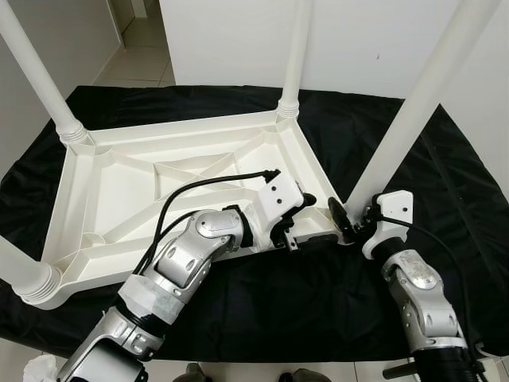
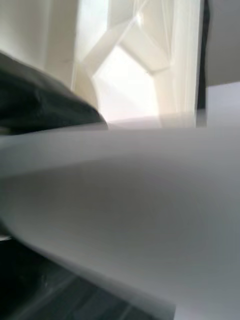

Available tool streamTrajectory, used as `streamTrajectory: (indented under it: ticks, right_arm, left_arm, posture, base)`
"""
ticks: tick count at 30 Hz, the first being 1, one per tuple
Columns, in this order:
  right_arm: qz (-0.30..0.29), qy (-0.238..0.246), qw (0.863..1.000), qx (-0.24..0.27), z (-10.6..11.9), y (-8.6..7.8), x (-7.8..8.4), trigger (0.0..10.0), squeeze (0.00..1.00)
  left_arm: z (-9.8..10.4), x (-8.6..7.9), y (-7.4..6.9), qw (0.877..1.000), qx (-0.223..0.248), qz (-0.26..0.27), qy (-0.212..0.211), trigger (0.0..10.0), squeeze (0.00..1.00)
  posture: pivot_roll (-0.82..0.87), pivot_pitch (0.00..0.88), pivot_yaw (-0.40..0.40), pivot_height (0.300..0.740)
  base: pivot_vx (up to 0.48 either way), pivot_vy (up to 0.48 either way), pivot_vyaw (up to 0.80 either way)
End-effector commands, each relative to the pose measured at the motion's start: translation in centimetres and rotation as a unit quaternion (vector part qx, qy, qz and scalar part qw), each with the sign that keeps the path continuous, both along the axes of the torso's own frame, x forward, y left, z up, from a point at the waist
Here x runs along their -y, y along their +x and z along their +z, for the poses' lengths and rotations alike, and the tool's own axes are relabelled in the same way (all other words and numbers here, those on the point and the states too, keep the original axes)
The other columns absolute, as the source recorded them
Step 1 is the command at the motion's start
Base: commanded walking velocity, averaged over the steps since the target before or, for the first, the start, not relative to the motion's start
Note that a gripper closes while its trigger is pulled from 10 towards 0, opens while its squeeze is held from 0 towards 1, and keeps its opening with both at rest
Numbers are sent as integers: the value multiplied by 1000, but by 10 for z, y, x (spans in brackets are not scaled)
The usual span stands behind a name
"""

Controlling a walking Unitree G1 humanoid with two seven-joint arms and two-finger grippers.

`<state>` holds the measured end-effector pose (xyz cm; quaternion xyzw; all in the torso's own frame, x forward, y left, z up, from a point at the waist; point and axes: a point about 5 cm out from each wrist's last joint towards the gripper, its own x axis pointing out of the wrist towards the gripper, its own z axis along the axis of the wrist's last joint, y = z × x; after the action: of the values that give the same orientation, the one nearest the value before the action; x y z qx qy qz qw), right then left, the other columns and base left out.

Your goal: Building children table

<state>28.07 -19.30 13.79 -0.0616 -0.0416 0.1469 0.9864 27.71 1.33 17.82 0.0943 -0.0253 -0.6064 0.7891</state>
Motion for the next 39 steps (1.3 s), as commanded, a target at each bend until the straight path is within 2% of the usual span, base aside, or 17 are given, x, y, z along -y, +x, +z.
streamTrajectory:
  ticks: [1, 9, 10, 18, 20, 24, 27, 32, 36, 38, 39]
  right_arm:
    - [0, -10, 1000, -7, -3, 0, 5, 0, 0]
    - [-9, -6, 1000, -15, -6, 0, 10, 0, 0]
    - [-23, -3, 1000, -20, -8, 0, 10, 10000, 0]
    - [-67, 10, 997, -28, -11, 1, 6, 10000, 0]
    - [-100, 23, 994, -24, -10, 0, 1, 10000, 0]
    - [-123, 34, 992, -18, -8, 0, -4, 10000, 0]
    - [-179, 68, 981, -13, -4, -2, -12, 10000, 0]
    - [-234, 74, 969, 0, -2, -5, -20, 10000, 0]
    - [-320, 101, 942, -12, -9, -12, -38, 10000, 0]
    - [-325, 99, 941, -11, -9, -12, -40, 10000, 0]
    - [-313, 100, 944, -7, -7, -12, -45, 10000, 0]
  left_arm:
    - [-4, 2, -3, 999, 0, -34, 16, 10000, 0]
    - [-4, 2, -3, 999, 0, -33, 16, 10000, 0]
    - [-5, 3, -3, 999, 0, -33, 17, 10000, 0]
    - [-6, 3, -3, 999, -2, -33, 18, 10000, 0]
    - [-6, 3, -3, 999, -2, -34, 17, 10000, 0]
    - [-6, 3, -4, 999, -3, -34, 17, 10000, 0]
    - [-7, 3, -4, 999, -4, -34, 17, 10000, 0]
    - [-7, 2, -3, 999, -6, -32, 16, 10000, 0]
    - [-6, 0, 1, 1000, -4, -25, 18, 10000, 0]
    - [-6, -1, 1, 1000, -4, -24, 18, 10000, 0]
    - [-6, -1, 2, 1000, -3, -24, 18, 10000, 0]
  posture:
    - [-54, 0, 18, 740]
    - [-55, 0, 17, 740]
    - [-58, 0, 19, 740]
    - [-63, 0, 21, 740]
    - [-65, 0, 21, 740]
    - [-66, 0, 22, 740]
    - [-68, 0, 22, 740]
    - [-72, 0, 25, 740]
    - [-70, 0, 30, 740]
    - [-70, 0, 34, 740]
    - [-72, 0, 37, 740]
  base:
    - [0, 0, 0]
    - [0, 0, 0]
    - [0, 0, 0]
    - [0, 0, 0]
    - [0, 0, 0]
    - [0, 0, 0]
    - [0, 0, 0]
    - [0, 0, 0]
    - [0, 0, 0]
    - [0, 0, 0]
    - [0, 0, 0]
